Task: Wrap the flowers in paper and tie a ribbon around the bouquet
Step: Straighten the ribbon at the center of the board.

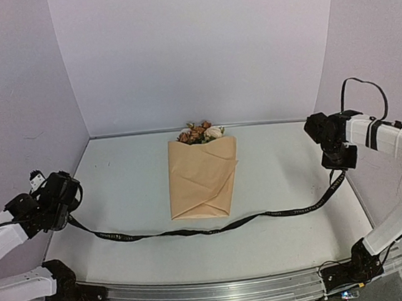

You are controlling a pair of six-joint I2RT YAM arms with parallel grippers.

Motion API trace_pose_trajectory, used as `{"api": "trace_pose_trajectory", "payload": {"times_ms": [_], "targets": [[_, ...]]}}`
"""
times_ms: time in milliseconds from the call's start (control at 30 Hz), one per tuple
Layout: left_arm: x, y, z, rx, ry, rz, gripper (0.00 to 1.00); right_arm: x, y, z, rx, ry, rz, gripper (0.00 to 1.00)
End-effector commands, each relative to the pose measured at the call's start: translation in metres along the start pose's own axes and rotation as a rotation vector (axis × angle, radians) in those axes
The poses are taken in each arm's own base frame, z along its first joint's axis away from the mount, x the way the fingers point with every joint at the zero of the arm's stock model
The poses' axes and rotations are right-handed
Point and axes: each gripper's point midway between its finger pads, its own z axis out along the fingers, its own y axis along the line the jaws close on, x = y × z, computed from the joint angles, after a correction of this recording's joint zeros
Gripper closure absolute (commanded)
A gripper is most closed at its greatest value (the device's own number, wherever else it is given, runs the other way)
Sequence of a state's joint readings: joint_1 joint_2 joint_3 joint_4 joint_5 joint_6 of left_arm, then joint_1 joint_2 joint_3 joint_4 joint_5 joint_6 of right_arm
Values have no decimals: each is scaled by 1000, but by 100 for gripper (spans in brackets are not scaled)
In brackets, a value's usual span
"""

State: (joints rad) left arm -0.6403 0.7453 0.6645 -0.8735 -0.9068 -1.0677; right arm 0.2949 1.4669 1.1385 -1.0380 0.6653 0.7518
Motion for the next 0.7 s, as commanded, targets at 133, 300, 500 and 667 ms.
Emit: {"api": "trace_pose_trajectory", "payload": {"times_ms": [133,300,500,667], "targets": [[50,11,98,18,311,-234,100,9,8,22,-24,62,95,92],[49,1,112,25,327,-230,97,19,11,35,-43,92,118,81],[30,-18,120,71,308,-215,41,16,10,36,-70,95,136,48],[-8,-73,117,267,309,-153,1,3,35,10,-280,91,135,26]]}}
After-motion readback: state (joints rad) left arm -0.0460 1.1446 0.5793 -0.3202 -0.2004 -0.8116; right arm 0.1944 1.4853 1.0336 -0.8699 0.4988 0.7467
